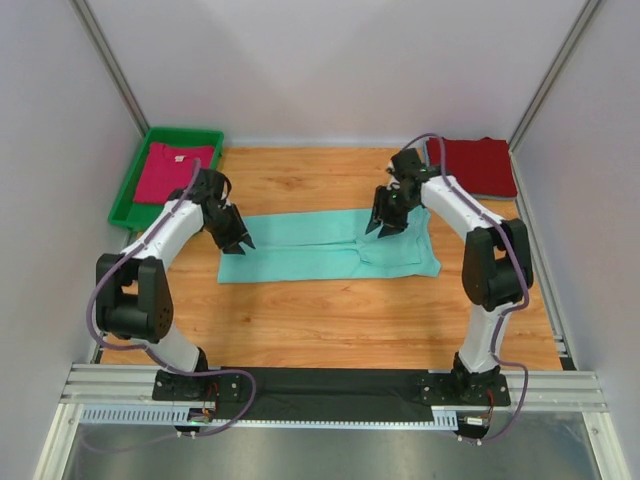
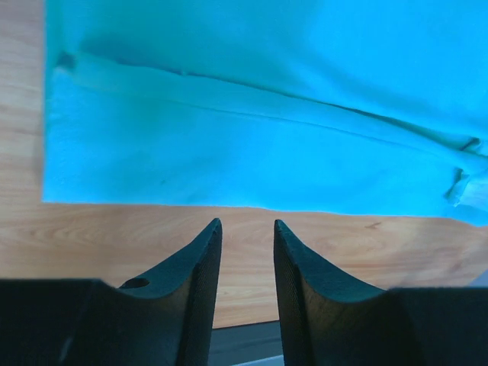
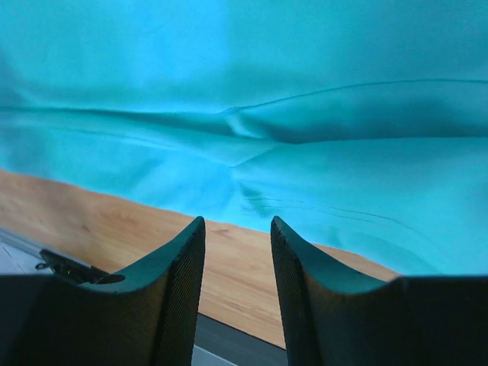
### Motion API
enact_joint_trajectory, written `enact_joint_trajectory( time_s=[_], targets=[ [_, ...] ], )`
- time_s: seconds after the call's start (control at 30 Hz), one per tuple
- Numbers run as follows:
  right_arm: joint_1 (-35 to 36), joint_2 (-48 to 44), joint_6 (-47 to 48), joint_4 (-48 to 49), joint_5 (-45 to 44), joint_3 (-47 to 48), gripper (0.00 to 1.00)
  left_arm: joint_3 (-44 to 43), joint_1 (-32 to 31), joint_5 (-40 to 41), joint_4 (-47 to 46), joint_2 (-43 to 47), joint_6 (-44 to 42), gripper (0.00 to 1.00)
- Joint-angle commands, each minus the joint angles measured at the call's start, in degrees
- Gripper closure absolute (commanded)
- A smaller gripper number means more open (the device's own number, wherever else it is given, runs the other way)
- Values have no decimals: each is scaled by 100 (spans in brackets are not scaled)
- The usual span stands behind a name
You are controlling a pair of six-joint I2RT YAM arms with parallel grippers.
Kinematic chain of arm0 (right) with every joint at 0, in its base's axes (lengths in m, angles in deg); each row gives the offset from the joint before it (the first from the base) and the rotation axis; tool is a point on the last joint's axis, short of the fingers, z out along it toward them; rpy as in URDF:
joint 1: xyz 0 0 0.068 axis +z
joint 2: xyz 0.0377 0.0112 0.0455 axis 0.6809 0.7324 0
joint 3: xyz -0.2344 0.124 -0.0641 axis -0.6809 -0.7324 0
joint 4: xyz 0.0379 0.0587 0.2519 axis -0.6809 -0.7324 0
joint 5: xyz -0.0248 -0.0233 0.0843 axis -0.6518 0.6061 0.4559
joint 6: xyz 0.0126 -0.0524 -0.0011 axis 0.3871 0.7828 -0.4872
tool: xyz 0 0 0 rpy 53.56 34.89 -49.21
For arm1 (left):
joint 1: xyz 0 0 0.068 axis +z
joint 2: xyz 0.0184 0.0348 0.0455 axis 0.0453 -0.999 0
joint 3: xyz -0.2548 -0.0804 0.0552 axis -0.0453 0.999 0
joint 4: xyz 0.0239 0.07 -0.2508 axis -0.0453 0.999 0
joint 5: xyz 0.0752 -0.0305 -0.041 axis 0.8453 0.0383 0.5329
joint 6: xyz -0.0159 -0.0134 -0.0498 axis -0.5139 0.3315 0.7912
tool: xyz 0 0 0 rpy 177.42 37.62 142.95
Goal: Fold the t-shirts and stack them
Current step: Fold the tshirt
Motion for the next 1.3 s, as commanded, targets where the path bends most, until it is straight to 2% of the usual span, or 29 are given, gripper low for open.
enact_joint_trajectory(
  time_s=[0.0, 0.03, 0.17, 0.27, 0.47, 0.9, 1.27],
  targets=[
    [648, 216, -197, 463, 474, -9, 59, 83, -171, -529, -428, -522, -119, 60],
    [737, 269, -214, 534, 483, 9, 60, 66, -171, -573, -472, -628, -136, 61],
    [1168, 612, -433, 657, 518, 0, 79, -110, -171, -530, -437, -1111, -391, 64],
    [1292, 674, -495, 754, 378, -88, 87, -171, -171, -521, -428, -1270, -496, 66],
    [1371, 884, -522, 815, 96, -141, 89, -119, -162, -407, -411, -1464, -620, 69],
    [1310, 1588, -223, 394, -879, 975, 89, 39, -162, -372, -385, -1640, -857, 71],
    [1222, 1966, -83, 314, -1046, 1318, 87, 153, -162, -310, -393, -1657, -866, 72]
  ],
)
